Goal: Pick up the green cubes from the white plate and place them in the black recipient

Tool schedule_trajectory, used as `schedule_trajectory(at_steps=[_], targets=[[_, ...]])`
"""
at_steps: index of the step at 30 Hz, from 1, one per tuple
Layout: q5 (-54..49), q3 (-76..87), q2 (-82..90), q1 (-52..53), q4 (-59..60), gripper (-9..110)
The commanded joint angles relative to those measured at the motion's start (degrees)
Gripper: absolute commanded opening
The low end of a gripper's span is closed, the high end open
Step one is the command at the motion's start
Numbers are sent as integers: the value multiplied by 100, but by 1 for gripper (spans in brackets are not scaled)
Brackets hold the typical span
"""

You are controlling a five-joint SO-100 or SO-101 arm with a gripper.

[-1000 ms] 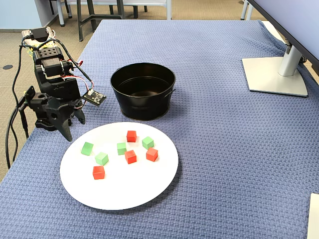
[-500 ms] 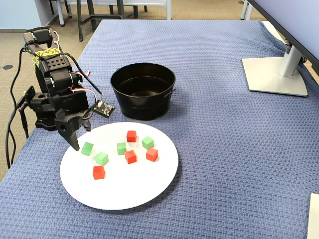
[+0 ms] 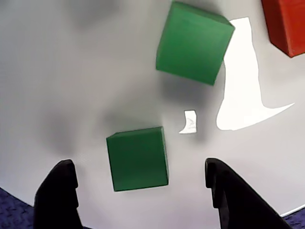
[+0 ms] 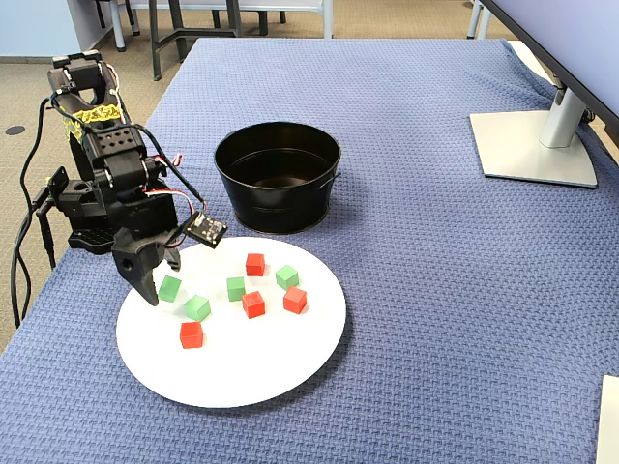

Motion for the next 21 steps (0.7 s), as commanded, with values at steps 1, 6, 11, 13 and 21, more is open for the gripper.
schedule_trajectory(at_steps=[1,6,11,13,21], targets=[[88,-369,0,35,-149,25],[202,-343,-53,-18,-246,17],[255,-334,-141,-26,-316,14],[290,-316,-158,-26,-352,10],[905,-185,88,-220,-580,0]])
